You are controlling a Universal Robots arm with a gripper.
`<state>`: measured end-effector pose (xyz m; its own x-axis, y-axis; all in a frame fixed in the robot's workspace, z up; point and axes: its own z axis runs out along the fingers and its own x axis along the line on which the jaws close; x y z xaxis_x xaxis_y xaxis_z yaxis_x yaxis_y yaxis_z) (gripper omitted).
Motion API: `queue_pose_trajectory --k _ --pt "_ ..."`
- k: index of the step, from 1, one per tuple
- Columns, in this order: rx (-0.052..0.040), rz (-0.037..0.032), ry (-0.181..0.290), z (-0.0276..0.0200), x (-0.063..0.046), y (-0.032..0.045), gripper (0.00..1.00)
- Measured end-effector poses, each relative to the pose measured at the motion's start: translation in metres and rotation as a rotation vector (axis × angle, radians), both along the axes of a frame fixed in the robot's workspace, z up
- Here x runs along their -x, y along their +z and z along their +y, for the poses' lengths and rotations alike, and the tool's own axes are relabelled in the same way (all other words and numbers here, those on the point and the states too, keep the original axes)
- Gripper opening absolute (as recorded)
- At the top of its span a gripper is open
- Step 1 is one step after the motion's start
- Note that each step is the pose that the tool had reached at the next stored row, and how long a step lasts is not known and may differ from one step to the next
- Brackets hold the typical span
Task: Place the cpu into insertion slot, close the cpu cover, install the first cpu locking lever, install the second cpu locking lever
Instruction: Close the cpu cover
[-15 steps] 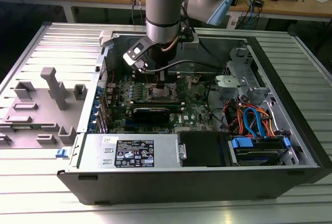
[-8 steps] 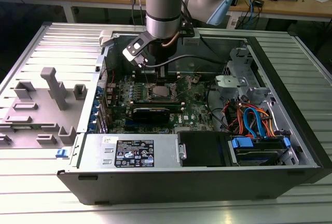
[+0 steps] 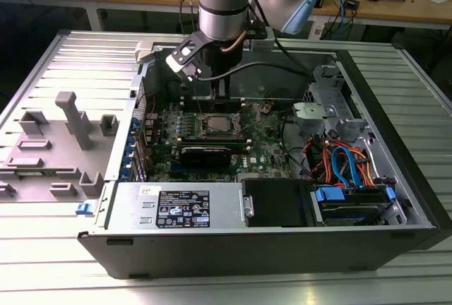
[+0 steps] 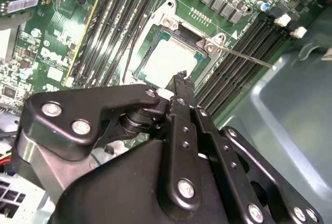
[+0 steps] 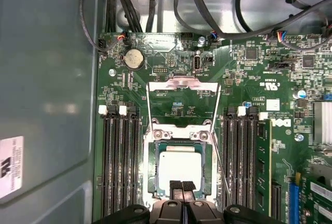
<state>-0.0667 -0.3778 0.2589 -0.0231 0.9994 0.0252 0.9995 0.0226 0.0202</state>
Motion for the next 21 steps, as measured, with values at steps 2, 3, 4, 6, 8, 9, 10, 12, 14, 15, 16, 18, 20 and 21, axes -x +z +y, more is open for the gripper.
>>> queue_pose_trajectory --k 2,3,4,6,8,9,10,12,14,15,16,18,20,21 --pt "0.0002 0.0 0.0 0.0 0.0 0.0046 0.11" --pt "0.0006 0.0001 0.0 0.0 0.0 0.0066 0.11" --pt "0.0008 0.0 0.0 0.0 0.0 0.0086 0.11" --pt "0.0018 0.0001 0.0 0.0 0.0 0.0126 0.11" --pt "0.0023 0.0001 0.0 0.0 0.0 0.0151 0.11" --pt "0.0025 0.0 0.0 0.0 0.0 0.0161 0.11" --pt "0.0032 0.0 0.0 0.0 0.0 0.017 0.11" --pt "0.0057 0.0001 0.0 0.0 0.0 0.0183 0.11" --pt "0.0064 0.0 0.0 0.0 0.0 0.0185 0.11" --pt "0.0066 0.0 0.0 0.0 0.0 0.0186 0.11" --pt "0.0066 0.0 0.0 0.0 0.0 0.0186 0.11" --pt "0.0068 0.0001 0.0 0.0 0.0 0.0186 0.11" --pt "0.0069 0.0 0.0 0.0 0.0 0.0186 0.11" --pt "0.0069 0.0 0.0 0.0 0.0 0.0186 0.11"
